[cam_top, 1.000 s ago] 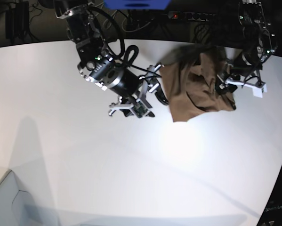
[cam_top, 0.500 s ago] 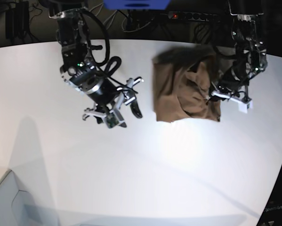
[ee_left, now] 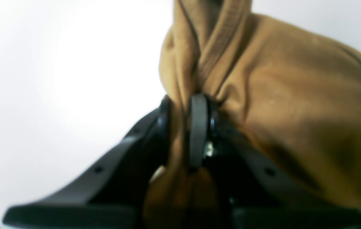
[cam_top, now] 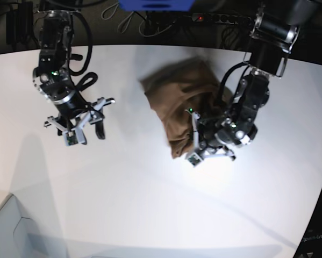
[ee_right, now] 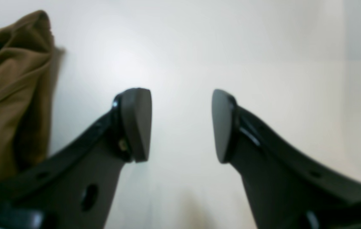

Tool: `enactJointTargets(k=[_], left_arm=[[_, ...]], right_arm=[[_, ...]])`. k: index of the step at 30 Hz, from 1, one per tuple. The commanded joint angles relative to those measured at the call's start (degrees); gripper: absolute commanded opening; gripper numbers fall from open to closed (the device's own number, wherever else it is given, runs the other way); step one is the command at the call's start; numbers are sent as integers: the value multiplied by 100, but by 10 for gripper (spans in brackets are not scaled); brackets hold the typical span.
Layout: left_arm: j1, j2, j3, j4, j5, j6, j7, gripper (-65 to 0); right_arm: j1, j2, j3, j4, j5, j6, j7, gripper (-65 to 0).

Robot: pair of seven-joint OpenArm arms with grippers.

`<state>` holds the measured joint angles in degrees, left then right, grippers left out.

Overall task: Layout the t-shirt on the table in an organized manner, then fold the t-shirt properly
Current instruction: 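Press and tuck the bundle edges with the left gripper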

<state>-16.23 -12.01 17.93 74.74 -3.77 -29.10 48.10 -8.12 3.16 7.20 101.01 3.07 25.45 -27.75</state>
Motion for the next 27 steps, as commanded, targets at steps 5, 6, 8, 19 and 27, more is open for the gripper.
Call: enactJointTargets(k=[5,6,8,19,27], left_arm=[[-562,502,919,82,742,-92,-84,-647],[-597,581,1086,82,865,-92,-102,-647],[-650,740,1376,82,1120,-92,-287,-647],[-861,986,1640,-542,1964,-92,-717,-642],[-957,942,1604,-278,1973,-48,-709,-301]], right_arm=[[-28,14,875,119,67,9,168,-338],[-36,14,1016,119,67,9,168,-338],[-89,14,1315,119,67,9,168,-338],[-406,-13,2018,119,67,9,195,-338],[-476,-30,1983,119,67,9,195,-339]])
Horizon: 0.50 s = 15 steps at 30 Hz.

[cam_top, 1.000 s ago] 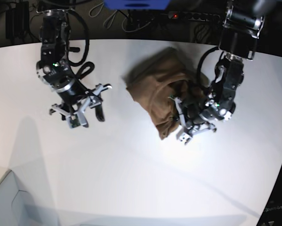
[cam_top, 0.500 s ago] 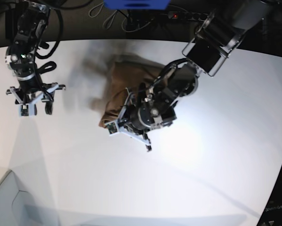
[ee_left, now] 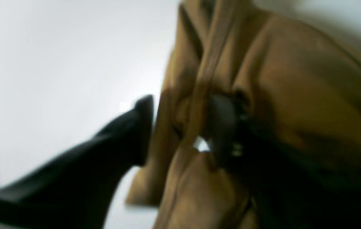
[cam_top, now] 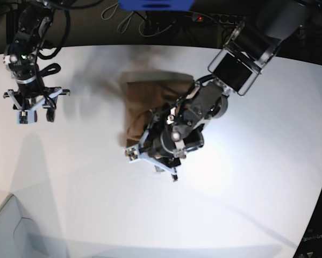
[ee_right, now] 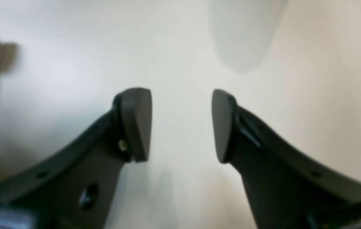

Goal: Layout the t-shirt on the table in an organized manner, then fold the t-shirt properly

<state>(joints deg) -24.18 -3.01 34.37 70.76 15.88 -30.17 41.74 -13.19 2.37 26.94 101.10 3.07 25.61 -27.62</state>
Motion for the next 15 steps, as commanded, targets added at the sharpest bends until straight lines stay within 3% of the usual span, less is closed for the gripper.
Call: enactJointTargets(k=[1,5,15], left_arm=[[-162,41,-39,190,8,59,-72,-254],[-162,-91,-39,445,16,50,-81,-139],[84,-697,-277,2423,-1,68,77,-134]], right_arm=[[31,49,9,110,67,-7,181,-339],[31,-39,36,110,67,-7,181,-340],[-153,-118,62,523,67,-7,173,-340]])
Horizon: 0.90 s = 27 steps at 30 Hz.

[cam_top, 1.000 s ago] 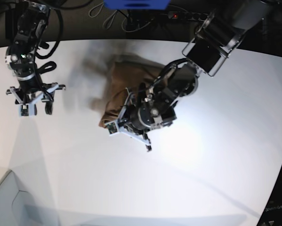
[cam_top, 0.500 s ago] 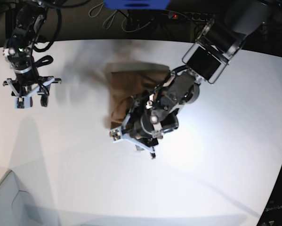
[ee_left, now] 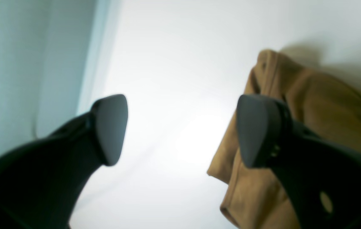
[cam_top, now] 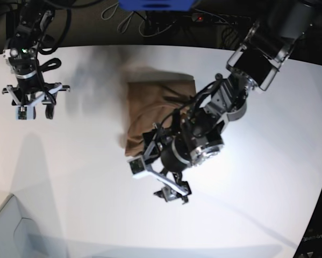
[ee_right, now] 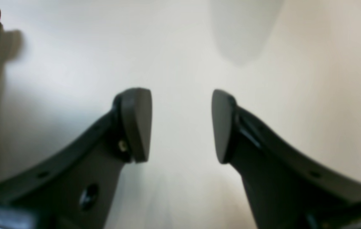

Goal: Layout the t-shirt on the table in an organized manner, then fold the t-shirt properly

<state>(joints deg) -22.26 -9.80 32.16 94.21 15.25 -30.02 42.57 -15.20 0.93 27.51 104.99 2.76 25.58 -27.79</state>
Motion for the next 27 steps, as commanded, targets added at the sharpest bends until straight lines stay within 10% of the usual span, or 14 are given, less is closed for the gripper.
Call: enactJointTargets(k=[1,7,14,21,27], left_arm=[[33,-44,-249,306,62,53,82,-134],[1263,-44,-1920,1625,27,0,416,-287],[2776,158,-3440,2055,27,0,425,-634],[3874,607,-4777,2187,18,-9,390,-650],[4710,1055,-5682,2187,1,-18,363,-650]], right_arm=[[-23,-1,76,213,97,-5,181,-340],[-401,-141,612,503,97,-5,173,-390],[-735,-704,1816,609,97,4,208,-650],[-1113,-993,2528,600,97,1442,173,-650],[-1403,-993,2801,327,97,1442,164,-650]])
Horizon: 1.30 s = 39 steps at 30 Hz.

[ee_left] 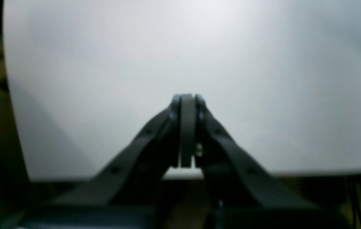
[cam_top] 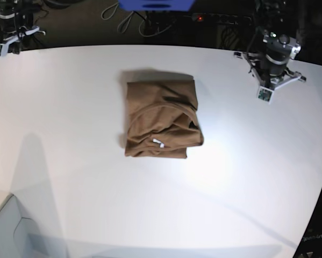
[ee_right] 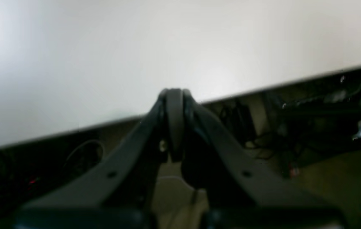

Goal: Layout the t-shirt on the table in an organized manner, then fold the t-shirt properly

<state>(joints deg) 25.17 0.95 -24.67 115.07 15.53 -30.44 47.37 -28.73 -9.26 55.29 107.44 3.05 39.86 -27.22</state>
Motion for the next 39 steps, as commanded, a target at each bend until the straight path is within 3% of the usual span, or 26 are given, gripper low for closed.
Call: enactJointTargets(k=[1,4,9,12,17,22,25,29,34,38,39], left_arm=[[90,41,-131,102,-72,24,-118,-650],[477,164,-685,102,-538,24,-127,-650],[1180,155,-1705,93,-2014,24,-127,-650],[1479,129,-2092,32,-2560,24,-118,-650],[1619,120,-2153,-408,-2595,24,-118,-650],[1294,-12,-2048,-1559,-2586,24,-223,-650],[1250,-293,-1547,-2500,-2586,24,-821,-650],[925,-671,-852,-4162,-2305,59,-1920,-650],[55,-759,-773,-6491,-2006,33,-2957,-650],[-649,-943,-149,-8399,-1399,33,-4461,-650],[-807,-987,62,-8856,-1302,68,-4927,-650]], right_arm=[[-85,26,41,21,69,14,107,-650],[-226,26,41,-208,69,14,116,-650],[-463,26,-3,-489,60,14,142,-650],[-569,26,-197,-788,42,14,151,-650],[-569,26,-505,-1544,34,14,160,-650],[-481,86,-803,-2229,25,14,160,-650],[-463,165,-1014,-2651,25,14,292,-650],[-270,288,-1357,-3575,-72,14,995,-650],[363,490,-1366,-5095,-854,14,1944,-650],[856,798,-1348,-6608,-1250,-34,2911,-650],[908,895,-1384,-6915,-1259,-333,3149,-650]])
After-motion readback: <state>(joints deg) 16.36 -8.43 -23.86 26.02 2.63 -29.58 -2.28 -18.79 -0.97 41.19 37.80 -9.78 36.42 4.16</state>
